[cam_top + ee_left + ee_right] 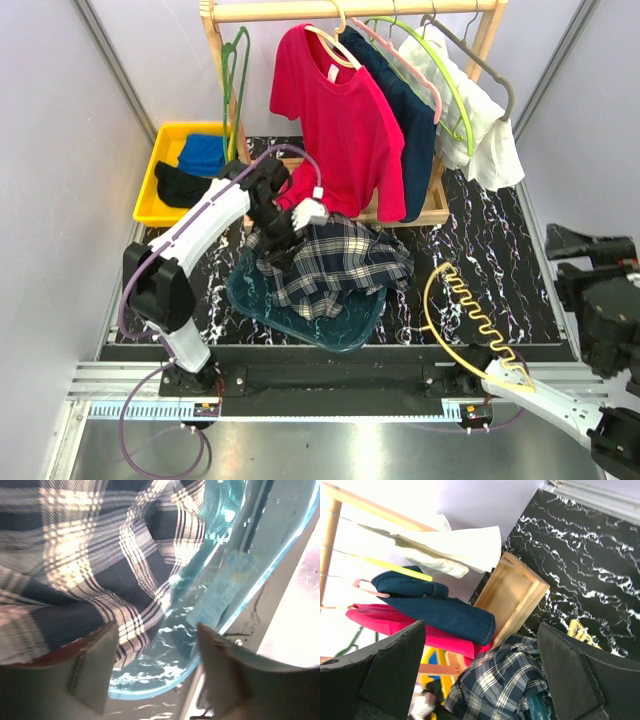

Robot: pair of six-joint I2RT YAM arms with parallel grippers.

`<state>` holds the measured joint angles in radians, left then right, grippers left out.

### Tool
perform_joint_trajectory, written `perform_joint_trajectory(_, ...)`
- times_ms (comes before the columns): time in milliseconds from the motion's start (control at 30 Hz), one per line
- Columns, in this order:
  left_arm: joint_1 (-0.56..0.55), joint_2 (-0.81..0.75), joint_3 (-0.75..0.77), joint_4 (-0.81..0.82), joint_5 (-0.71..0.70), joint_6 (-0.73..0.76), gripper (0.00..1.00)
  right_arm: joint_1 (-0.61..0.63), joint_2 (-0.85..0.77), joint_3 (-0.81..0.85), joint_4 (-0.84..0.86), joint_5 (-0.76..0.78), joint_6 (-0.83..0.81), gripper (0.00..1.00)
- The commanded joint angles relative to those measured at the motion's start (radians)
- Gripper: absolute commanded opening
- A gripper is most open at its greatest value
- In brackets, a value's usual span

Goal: Remove the skirt from the hanger

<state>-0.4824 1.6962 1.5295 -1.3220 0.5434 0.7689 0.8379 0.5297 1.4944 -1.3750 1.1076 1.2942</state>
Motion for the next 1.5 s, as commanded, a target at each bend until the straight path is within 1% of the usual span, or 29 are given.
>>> perform_joint_trajectory(0, -0.027, 0.014, 0.275, -0.224, 0.032, 0.003, 0.82, 0.012, 0.173, 0.046, -0.174, 0.044, -0.104, 1.00)
perform_joint_trajectory(67, -0.044, 0.000, 0.360, -0.223, 0.015, 0.000, 0.86, 0.013, 0.181, 0.049, -0.173, 0.060, -0.114, 1.00)
perform_joint_trajectory(100, -0.050, -0.006, 0.438, -0.223, 0.010, 0.007, 0.87, 0.013, 0.179, 0.049, -0.141, 0.057, -0.142, 1.00)
perform_joint_trajectory(133, -0.053, -0.015, 0.473, -0.218, 0.013, 0.001, 0.92, 0.013, 0.176, 0.047, -0.107, 0.032, -0.179, 1.00)
perform_joint_trajectory(167, -0.053, -0.018, 0.506, -0.214, 0.023, -0.005, 0.93, 0.013, 0.177, 0.035, -0.057, 0.005, -0.325, 1.00)
perform_joint_trajectory(200, -0.053, -0.023, 0.550, -0.218, 0.038, -0.005, 0.94, 0.013, 0.184, 0.026, 0.067, -0.036, -0.410, 1.00)
perform_joint_trajectory(233, -0.058, -0.039, 0.558, -0.224, 0.073, 0.004, 0.96, 0.013, 0.216, 0.018, 0.109, -0.139, -0.471, 1.00)
perform_joint_trajectory(267, -0.062, -0.059, 0.543, -0.224, 0.084, 0.012, 0.97, 0.013, 0.243, 0.003, 0.138, -0.194, -0.555, 1.00)
perform_joint_trajectory(300, -0.073, -0.084, 0.459, -0.224, 0.090, 0.033, 0.97, 0.013, 0.277, 0.000, 0.145, -0.310, -0.573, 1.00)
perform_joint_trajectory(333, -0.103, -0.117, 0.389, -0.224, 0.073, 0.135, 0.97, 0.013, 0.347, -0.009, 0.158, -0.386, -0.608, 1.00)
perform_joint_trajectory(367, -0.122, -0.207, 0.306, -0.224, 0.047, 0.201, 0.97, 0.013, 0.383, -0.031, 0.166, -0.455, -0.674, 1.00)
perform_joint_trajectory(400, -0.139, -0.248, 0.147, -0.215, 0.015, 0.260, 0.97, 0.013, 0.415, -0.043, 0.162, -0.562, -0.682, 1.00)
perform_joint_trajectory(433, -0.159, -0.292, 0.074, -0.189, -0.059, 0.315, 0.96, 0.012, 0.468, -0.062, 0.159, -0.598, -0.696, 1.00)
perform_joint_trajectory(500, -0.157, -0.384, -0.070, -0.094, -0.108, 0.326, 0.97, 0.006, 0.515, -0.111, 0.133, -0.638, -0.679, 1.00)
perform_joint_trajectory(567, -0.116, -0.409, -0.103, -0.025, -0.103, 0.288, 0.97, 0.003, 0.555, -0.154, 0.155, -0.647, -0.677, 1.00)
perform_joint_trajectory(633, -0.043, -0.382, -0.050, 0.023, -0.016, 0.207, 0.96, -0.009, 0.561, -0.186, 0.302, -0.657, -0.725, 1.00)
perform_joint_trajectory(667, -0.019, -0.356, 0.018, -0.009, 0.009, 0.187, 0.95, -0.029, 0.569, -0.184, 0.394, -0.679, -0.739, 1.00)
perform_joint_trajectory(700, -0.003, -0.307, 0.052, -0.044, 0.032, 0.191, 0.94, -0.084, 0.581, -0.180, 0.424, -0.745, -0.751, 1.00)
perform_joint_trajectory(800, 0.051, -0.279, 0.093, -0.169, 0.056, 0.249, 0.89, -0.106, 0.664, -0.155, 0.479, -0.846, -0.815, 1.00)
perform_joint_trajectory(867, 0.093, -0.314, 0.031, -0.189, 0.043, 0.274, 0.89, -0.106, 0.713, -0.181, 0.525, -0.958, -0.901, 1.00)
perform_joint_trajectory(900, 0.126, -0.341, -0.001, -0.183, 0.027, 0.294, 0.89, -0.106, 0.720, -0.195, 0.539, -1.065, -0.918, 1.00)
perform_joint_trajectory(967, 0.177, -0.426, -0.101, -0.133, -0.016, 0.296, 0.91, -0.106, 0.727, -0.243, 0.603, -1.182, -0.943, 1.00)
perform_joint_trajectory(1000, 0.212, -0.444, -0.124, -0.123, -0.019, 0.322, 0.91, -0.106, 0.727, -0.259, 0.620, -1.257, -0.944, 0.99)
perform_joint_trajectory(1033, 0.287, -0.457, -0.141, -0.118, -0.016, 0.334, 0.91, -0.106, 0.731, -0.276, 0.631, -1.291, -0.944, 1.00)
perform_joint_trajectory(1133, 0.420, -0.425, -0.143, -0.132, 0.007, 0.355, 0.89, -0.105, 0.774, -0.295, 0.631, -1.423, -0.964, 1.00)
perform_joint_trajectory(1167, 0.444, -0.393, -0.128, -0.152, 0.019, 0.360, 0.89, -0.105, 0.788, -0.302, 0.622, -1.460, -0.964, 1.00)
perform_joint_trajectory(1200, 0.462, -0.377, -0.124, -0.157, 0.033, 0.372, 0.88, -0.106, 0.800, -0.312, 0.619, -1.530, -0.966, 1.00)
perform_joint_trajectory(1300, 0.481, -0.360, -0.146, -0.131, 0.049, 0.376, 0.87, -0.105, 0.842, -0.368, 0.622, -1.626, -0.964, 1.00)
perform_joint_trajectory(1467, 0.481, -0.360, -0.181, -0.082, 0.041, 0.377, 0.88, -0.105, 0.851, -0.508, 0.698, -1.594, -0.984, 1.00)
